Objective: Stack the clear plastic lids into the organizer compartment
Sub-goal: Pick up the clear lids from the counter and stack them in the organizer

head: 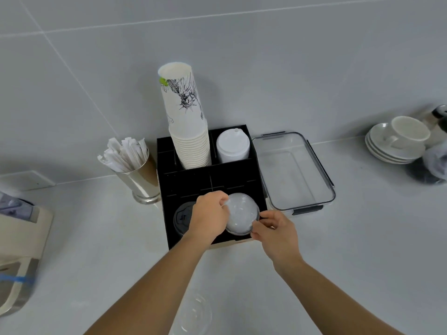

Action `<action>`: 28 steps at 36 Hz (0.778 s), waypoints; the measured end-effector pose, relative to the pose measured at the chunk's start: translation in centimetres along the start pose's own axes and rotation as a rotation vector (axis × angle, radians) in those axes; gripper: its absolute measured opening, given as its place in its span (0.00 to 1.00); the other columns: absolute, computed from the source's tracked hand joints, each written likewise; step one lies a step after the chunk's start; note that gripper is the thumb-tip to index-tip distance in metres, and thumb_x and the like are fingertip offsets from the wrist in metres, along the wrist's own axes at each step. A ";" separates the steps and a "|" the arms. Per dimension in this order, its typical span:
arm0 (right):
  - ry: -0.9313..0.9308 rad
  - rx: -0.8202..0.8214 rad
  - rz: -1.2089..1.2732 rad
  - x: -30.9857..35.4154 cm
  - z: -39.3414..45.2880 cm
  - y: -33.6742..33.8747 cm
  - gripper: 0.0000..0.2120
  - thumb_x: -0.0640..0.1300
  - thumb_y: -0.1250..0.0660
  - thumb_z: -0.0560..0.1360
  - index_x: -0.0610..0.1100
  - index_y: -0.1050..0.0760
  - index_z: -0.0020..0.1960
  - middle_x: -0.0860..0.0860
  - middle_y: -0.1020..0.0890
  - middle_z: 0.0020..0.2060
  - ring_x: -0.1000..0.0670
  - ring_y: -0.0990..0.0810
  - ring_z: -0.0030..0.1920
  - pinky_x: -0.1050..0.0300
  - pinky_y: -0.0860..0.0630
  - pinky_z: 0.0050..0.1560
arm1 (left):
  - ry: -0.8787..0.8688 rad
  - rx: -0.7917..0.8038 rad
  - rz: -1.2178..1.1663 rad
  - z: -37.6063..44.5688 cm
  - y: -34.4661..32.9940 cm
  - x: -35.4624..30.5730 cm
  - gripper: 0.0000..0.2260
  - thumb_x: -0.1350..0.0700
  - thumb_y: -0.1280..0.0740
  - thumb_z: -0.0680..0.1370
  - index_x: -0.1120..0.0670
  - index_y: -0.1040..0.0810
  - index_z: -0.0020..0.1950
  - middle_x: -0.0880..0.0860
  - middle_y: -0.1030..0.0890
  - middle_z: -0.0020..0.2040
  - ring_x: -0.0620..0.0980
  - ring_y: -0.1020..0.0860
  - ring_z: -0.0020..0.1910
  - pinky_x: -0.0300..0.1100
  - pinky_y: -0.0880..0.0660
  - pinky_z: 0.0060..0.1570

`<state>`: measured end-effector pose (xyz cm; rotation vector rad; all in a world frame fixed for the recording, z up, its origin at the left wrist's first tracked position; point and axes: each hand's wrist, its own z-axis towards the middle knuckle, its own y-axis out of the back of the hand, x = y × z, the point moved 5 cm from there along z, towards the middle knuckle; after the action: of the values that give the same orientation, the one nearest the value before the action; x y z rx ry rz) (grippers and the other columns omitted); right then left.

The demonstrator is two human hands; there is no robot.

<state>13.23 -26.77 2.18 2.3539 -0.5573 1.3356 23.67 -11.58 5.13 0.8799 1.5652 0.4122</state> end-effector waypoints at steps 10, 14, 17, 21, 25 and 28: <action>0.002 -0.025 0.000 -0.5 1.7 -0.2 0.11 0.36 0.29 0.73 0.49 0.23 0.51 0.49 0.17 0.40 0.52 0.14 0.32 0.56 0.17 0.41 | -0.123 0.104 0.172 1.3 -0.8 -1.7 0.14 0.62 0.37 0.76 0.57 0.37 0.33 0.51 0.35 0.30 0.49 0.36 0.31 0.43 0.39 0.30; 0.004 -0.016 -0.034 -0.7 1.9 -0.3 0.11 0.37 0.29 0.73 0.51 0.23 0.50 0.50 0.16 0.40 0.52 0.14 0.33 0.54 0.17 0.42 | -0.165 0.120 0.222 1.4 -0.8 -1.9 0.14 0.58 0.36 0.77 0.58 0.36 0.34 0.51 0.33 0.33 0.50 0.32 0.33 0.44 0.37 0.31; 0.020 -0.009 -0.062 -0.7 1.8 -0.4 0.13 0.37 0.29 0.72 0.54 0.24 0.47 0.51 0.16 0.40 0.51 0.14 0.35 0.62 0.22 0.37 | -0.176 0.142 0.246 1.5 -1.0 -1.7 0.17 0.57 0.36 0.77 0.55 0.39 0.32 0.50 0.31 0.35 0.52 0.30 0.35 0.43 0.37 0.33; 0.026 0.007 -0.103 -0.7 1.8 -0.5 0.11 0.37 0.29 0.72 0.52 0.23 0.49 0.52 0.15 0.39 0.52 0.14 0.35 0.62 0.24 0.38 | -0.174 0.221 0.336 1.4 -1.6 -1.6 0.12 0.51 0.33 0.76 0.57 0.29 0.41 0.56 0.23 0.46 0.55 0.24 0.44 0.45 0.31 0.40; 0.020 0.018 -0.116 -1.1 2.0 -0.5 0.09 0.39 0.29 0.73 0.51 0.21 0.50 0.52 0.15 0.40 0.51 0.14 0.38 0.61 0.23 0.40 | -0.185 0.231 0.392 1.5 -2.2 -1.3 0.19 0.45 0.28 0.72 0.59 0.24 0.51 0.53 0.25 0.48 0.53 0.26 0.46 0.44 0.32 0.41; 0.026 0.015 -0.127 -1.4 2.2 -0.5 0.07 0.43 0.30 0.75 0.56 0.21 0.46 0.53 0.15 0.39 0.51 0.14 0.42 0.57 0.19 0.47 | -0.183 0.217 0.418 1.5 -2.5 -1.2 0.24 0.42 0.26 0.69 0.59 0.24 0.54 0.53 0.24 0.49 0.54 0.24 0.47 0.43 0.32 0.41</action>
<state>14.41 -27.22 -0.16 2.3376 -0.3850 1.3156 24.36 -14.43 3.93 1.3837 1.2695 0.4472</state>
